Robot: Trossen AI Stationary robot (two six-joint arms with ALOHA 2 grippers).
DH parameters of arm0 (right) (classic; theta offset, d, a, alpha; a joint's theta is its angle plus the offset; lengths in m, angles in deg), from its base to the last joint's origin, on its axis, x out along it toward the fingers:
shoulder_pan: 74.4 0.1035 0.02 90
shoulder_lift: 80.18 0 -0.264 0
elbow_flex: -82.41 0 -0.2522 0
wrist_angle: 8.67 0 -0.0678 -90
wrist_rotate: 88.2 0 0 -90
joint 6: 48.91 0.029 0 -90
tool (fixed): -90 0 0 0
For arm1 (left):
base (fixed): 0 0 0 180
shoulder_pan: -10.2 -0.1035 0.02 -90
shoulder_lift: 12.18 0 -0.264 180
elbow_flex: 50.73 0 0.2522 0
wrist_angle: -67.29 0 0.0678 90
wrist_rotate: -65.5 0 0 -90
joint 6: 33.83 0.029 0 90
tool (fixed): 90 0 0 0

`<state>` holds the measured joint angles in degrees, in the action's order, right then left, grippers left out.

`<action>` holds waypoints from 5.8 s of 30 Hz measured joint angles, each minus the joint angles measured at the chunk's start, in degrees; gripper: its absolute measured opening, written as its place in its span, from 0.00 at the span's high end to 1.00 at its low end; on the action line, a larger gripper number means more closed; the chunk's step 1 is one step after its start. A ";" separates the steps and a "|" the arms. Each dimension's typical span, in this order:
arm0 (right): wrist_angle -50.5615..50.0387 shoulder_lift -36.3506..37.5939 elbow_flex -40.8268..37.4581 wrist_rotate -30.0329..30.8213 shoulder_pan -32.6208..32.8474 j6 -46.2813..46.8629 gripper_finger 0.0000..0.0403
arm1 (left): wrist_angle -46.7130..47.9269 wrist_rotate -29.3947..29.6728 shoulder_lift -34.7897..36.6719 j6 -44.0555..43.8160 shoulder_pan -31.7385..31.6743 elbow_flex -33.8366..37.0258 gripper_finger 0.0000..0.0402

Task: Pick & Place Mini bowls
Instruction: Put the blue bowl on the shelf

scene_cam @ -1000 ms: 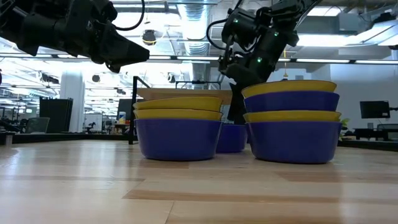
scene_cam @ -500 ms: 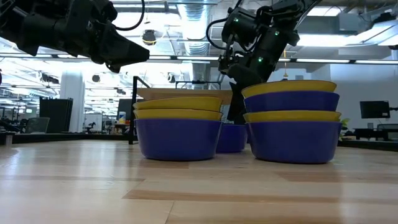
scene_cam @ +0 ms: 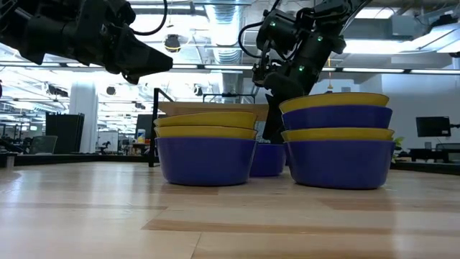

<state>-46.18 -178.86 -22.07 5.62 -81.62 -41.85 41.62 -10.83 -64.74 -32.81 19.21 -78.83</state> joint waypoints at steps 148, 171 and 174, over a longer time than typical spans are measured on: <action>-20.15 4.48 24.81 -2.41 -32.09 -4.50 1.00 | -0.44 -0.02 0.01 0.00 -0.01 0.04 0.78; -26.04 5.25 24.83 -2.32 -33.42 -5.58 1.00 | -0.44 -0.04 0.02 -1.29 -0.02 0.04 0.78; -27.15 5.25 24.83 -2.33 -33.42 -5.66 1.00 | -0.44 -0.04 0.02 -1.29 -0.01 0.04 0.78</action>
<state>-73.33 -173.61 2.76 3.29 -115.04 -47.51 41.18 -10.87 -64.72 -34.10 19.21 -78.80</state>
